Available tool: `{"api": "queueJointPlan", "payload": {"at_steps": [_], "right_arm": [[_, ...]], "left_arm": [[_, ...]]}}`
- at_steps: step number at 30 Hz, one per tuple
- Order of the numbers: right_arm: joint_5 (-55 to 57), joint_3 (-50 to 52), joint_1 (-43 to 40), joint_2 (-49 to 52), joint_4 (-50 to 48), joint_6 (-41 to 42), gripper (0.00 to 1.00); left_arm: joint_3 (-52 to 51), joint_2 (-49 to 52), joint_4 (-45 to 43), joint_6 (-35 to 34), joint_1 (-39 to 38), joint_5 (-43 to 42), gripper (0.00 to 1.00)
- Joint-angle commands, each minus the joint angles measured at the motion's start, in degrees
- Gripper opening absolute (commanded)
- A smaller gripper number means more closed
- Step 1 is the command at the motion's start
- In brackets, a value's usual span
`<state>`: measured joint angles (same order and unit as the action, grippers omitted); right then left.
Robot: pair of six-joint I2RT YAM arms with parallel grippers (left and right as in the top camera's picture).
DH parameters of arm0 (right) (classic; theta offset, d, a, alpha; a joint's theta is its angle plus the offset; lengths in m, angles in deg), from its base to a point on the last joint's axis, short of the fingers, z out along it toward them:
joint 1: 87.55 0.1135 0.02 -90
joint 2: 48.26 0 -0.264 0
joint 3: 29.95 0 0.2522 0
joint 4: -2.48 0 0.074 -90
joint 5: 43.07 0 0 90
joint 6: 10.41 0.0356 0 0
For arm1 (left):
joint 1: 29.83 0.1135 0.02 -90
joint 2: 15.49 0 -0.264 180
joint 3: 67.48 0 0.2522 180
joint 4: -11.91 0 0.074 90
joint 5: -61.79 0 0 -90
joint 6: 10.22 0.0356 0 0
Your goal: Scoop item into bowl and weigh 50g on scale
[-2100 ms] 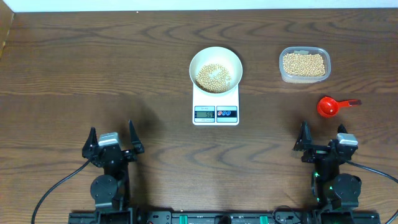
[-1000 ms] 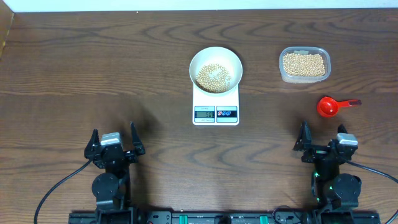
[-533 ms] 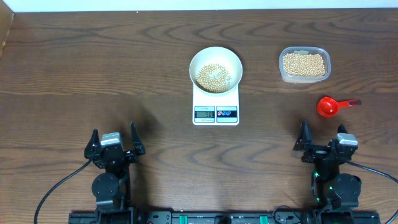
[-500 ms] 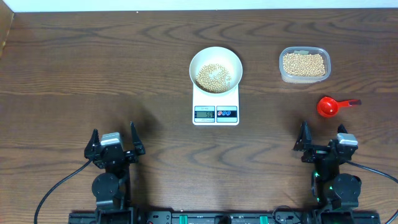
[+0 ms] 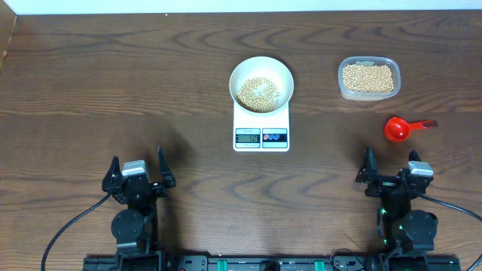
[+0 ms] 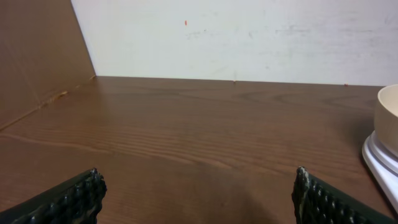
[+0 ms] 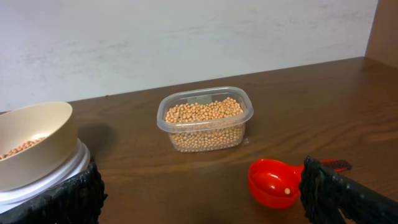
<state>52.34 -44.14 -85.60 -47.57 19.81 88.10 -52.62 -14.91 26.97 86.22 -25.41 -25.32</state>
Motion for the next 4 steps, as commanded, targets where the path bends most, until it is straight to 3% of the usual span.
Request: {"api": "queueJointPlan", "payload": {"at_steps": [1,4], "right_arm": [[0.3,0.1,0.5,-0.4,0.1,-0.5,0.99],[0.3,0.1,0.5,-0.4,0.1,-0.5,0.99]], "left_arm": [[-0.9,-0.2,2.7,0.4,0.3,0.6,0.98],[-0.9,-0.2,2.7,0.4,0.3,0.6,0.98]]}}
